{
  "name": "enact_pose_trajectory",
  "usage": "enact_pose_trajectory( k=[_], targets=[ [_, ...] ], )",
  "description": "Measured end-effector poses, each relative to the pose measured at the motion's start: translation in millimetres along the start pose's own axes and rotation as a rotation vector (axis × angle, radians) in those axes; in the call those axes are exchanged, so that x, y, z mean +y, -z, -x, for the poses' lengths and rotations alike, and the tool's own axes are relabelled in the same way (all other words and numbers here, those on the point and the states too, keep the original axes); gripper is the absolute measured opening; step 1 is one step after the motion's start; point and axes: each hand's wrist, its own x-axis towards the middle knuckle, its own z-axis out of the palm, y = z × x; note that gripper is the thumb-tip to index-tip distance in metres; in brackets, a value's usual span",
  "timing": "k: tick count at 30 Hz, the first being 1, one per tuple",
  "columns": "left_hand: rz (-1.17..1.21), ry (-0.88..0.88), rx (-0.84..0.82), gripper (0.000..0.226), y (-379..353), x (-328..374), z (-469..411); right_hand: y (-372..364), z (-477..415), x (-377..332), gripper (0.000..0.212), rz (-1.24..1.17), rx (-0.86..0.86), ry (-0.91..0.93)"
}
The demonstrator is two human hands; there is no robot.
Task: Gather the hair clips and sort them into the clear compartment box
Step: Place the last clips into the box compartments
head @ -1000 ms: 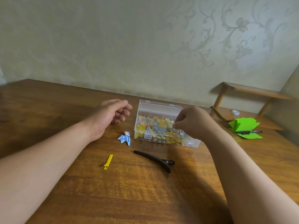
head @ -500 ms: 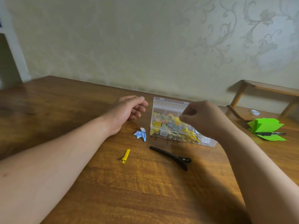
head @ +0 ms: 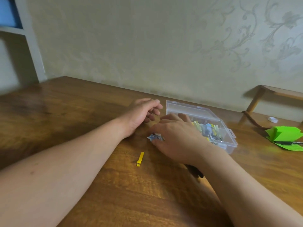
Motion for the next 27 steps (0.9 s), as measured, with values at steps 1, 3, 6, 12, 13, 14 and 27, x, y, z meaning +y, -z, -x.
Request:
enact_pose_trajectory(
  k=[1, 3, 6, 12, 13, 14, 27],
  targets=[
    [-0.007, 0.003, -0.001, 0.034, 0, 1, 1, 0, 0, 0, 0.027, 0.001, -0.001, -0.003],
    [-0.022, 0.008, -0.005, 0.035, -1, 4, 3, 0, -1, 0, 0.025, 0.011, -0.01, -0.004],
    [-0.011, 0.017, -0.003, 0.035, -2, 6, 5, 0, -1, 0, 0.023, 0.011, -0.012, 0.004],
    [-0.02, 0.013, 0.001, 0.036, -3, 7, 5, 4, 3, 1, 0.031, -0.036, -0.042, 0.012],
    [-0.021, 0.01, 0.003, 0.035, -3, 7, 5, 3, 2, -1, 0.029, -0.044, -0.04, 0.026],
    [-0.02, 0.008, 0.004, 0.035, -3, 6, 4, 2, 1, -3, 0.027, -0.048, -0.027, 0.048],
    [0.063, 0.002, 0.015, 0.032, -4, -4, -5, -8, -1, -6, 0.015, -0.07, 0.133, 0.114]
  ],
)
